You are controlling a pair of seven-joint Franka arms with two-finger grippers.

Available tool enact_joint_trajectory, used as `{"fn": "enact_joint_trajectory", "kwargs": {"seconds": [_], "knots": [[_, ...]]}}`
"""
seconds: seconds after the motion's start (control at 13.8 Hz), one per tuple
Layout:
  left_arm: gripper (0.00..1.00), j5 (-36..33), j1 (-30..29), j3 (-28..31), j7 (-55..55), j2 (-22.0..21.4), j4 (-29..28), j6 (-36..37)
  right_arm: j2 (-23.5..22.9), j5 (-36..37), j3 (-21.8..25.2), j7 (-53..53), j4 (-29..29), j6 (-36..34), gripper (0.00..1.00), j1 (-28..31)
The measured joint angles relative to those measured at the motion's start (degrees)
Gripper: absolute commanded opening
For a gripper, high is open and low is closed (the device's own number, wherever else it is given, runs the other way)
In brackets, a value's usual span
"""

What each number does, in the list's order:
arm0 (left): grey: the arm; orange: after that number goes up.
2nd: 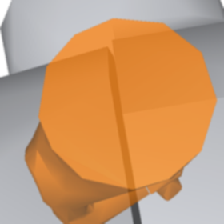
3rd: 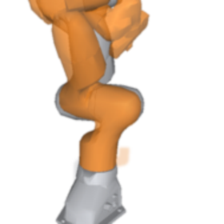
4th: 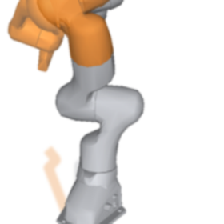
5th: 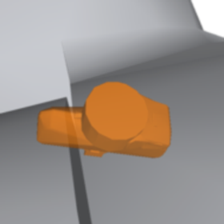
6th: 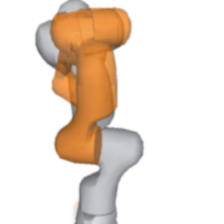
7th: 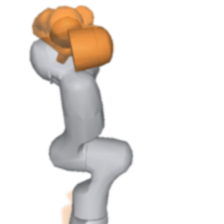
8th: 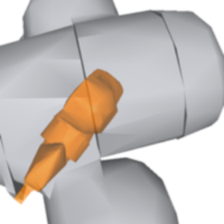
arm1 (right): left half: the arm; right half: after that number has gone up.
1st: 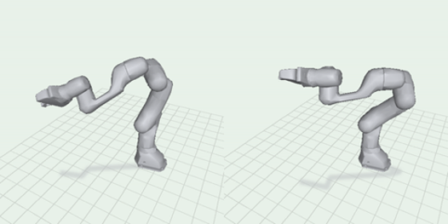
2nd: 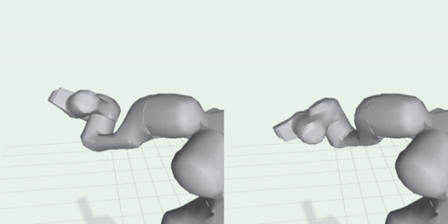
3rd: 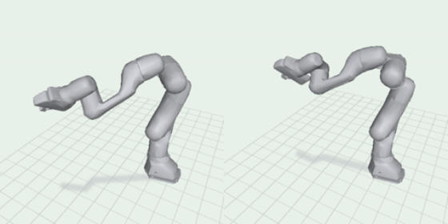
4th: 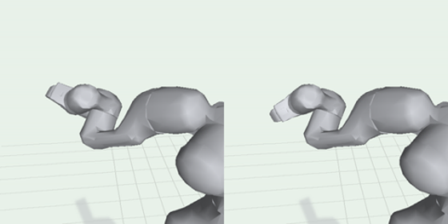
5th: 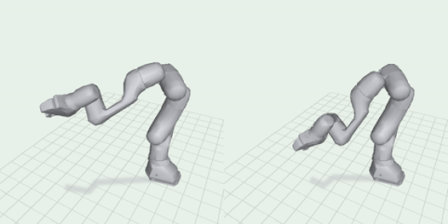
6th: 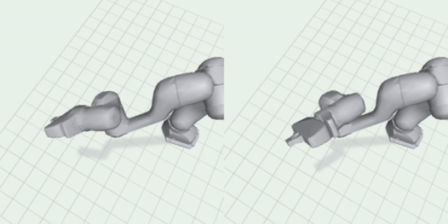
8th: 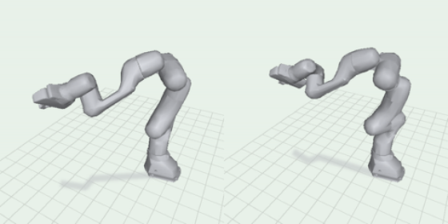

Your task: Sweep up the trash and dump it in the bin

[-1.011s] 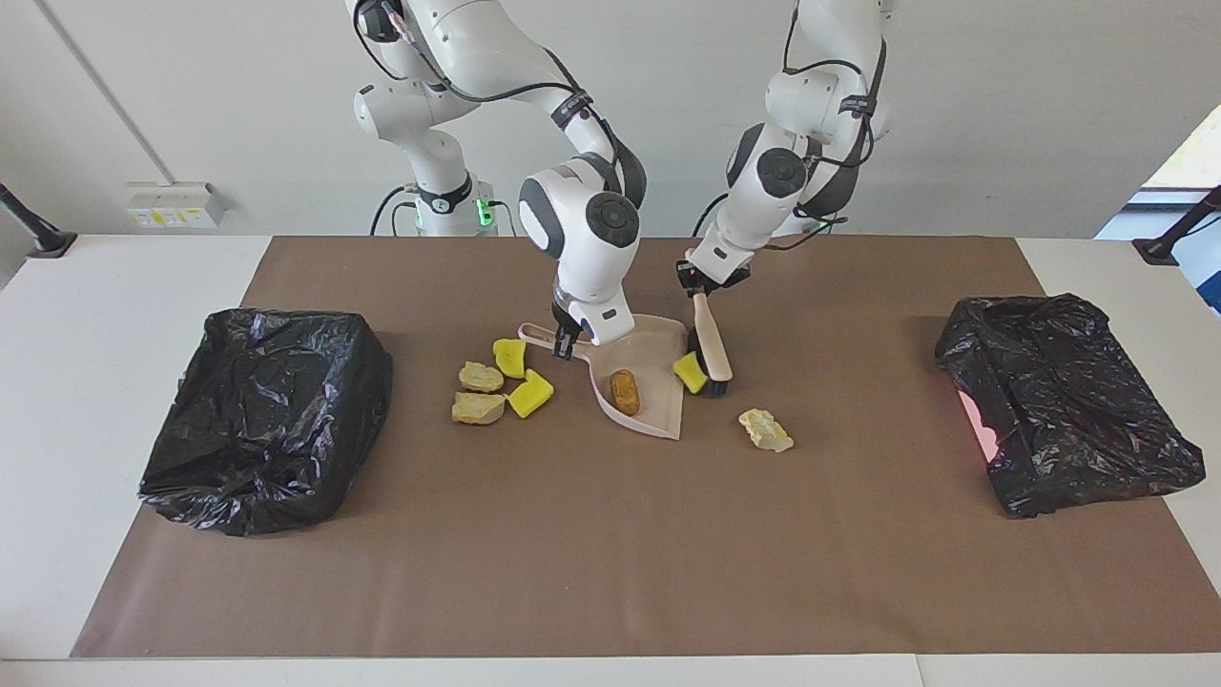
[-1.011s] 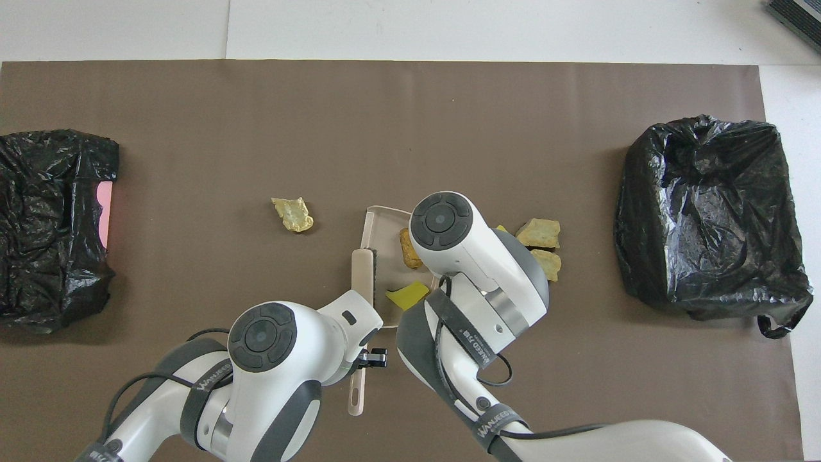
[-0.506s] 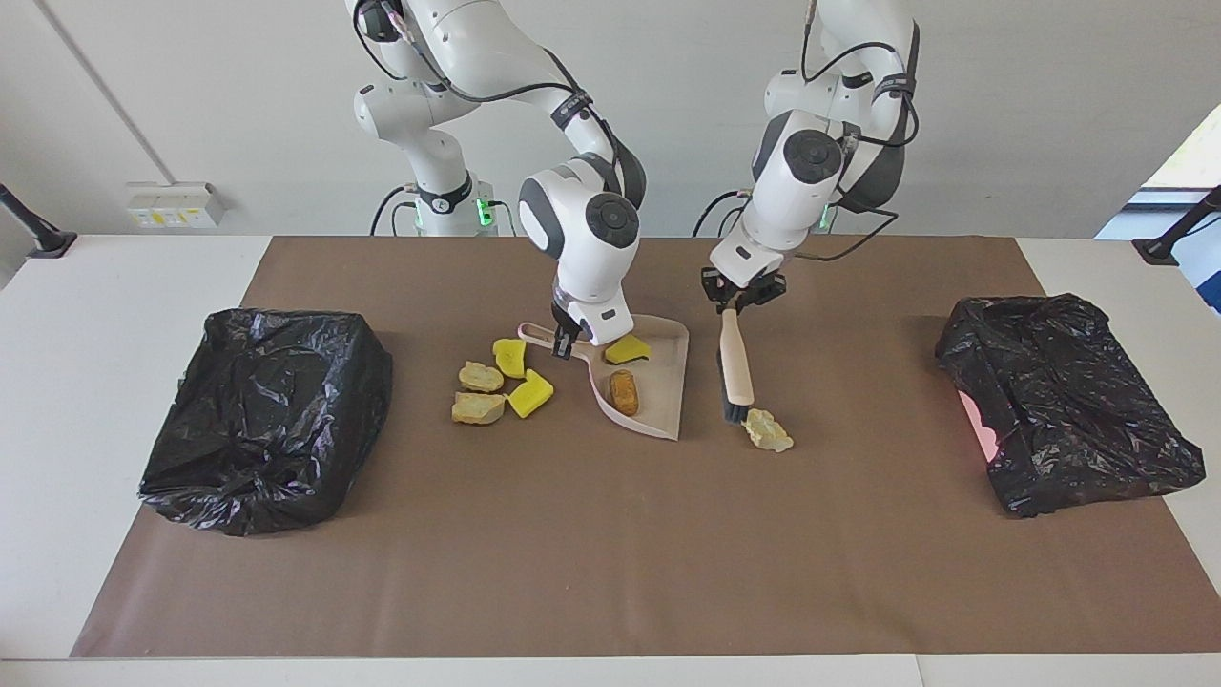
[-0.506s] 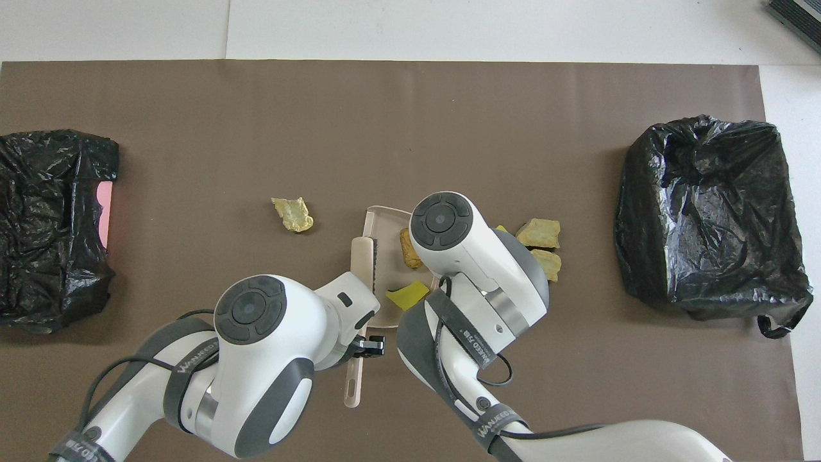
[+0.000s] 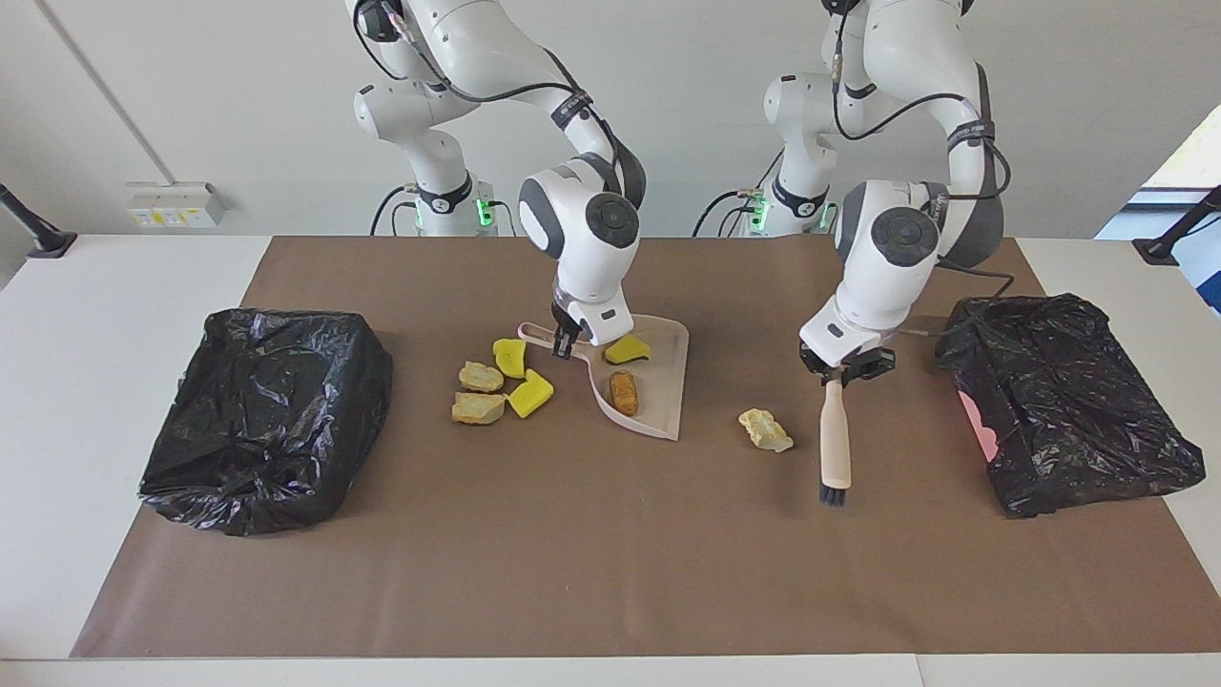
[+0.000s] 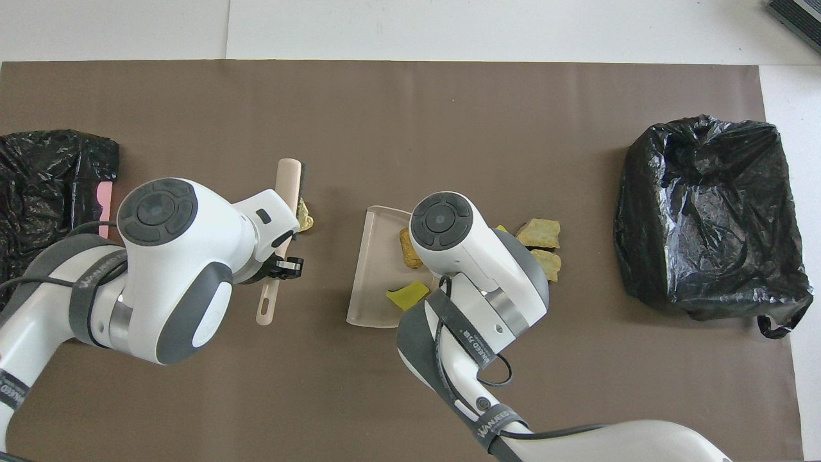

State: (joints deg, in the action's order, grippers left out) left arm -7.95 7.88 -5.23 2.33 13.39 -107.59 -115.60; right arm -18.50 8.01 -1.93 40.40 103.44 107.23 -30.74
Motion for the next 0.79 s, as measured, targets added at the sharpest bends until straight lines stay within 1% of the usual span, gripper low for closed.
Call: {"fn": "enact_joint_trajectory", "kwargs": {"seconds": [0.22,0.43,0.65,0.79], "knots": [[0.0,-0.53,-0.58,-0.54,5.04,1.03,-0.82,0.33,0.0,0.0,0.0,0.0,0.0,0.0,0.0,0.0],[0.0,-0.68,0.73,-1.74,9.28,-0.54,-5.6,0.54,0.01,0.0,0.0,0.0,0.0,0.0,0.0,0.0],[0.0,-0.16,5.26,-2.12,10.33,-3.59,-9.98,0.52,0.01,0.0,0.0,0.0,0.0,0.0,0.0,0.0],[0.0,4.12,9.17,-2.25,10.18,-5.1,-11.42,0.42,0.01,0.0,0.0,-0.01,0.0,0.0,0.0,0.0]]}}
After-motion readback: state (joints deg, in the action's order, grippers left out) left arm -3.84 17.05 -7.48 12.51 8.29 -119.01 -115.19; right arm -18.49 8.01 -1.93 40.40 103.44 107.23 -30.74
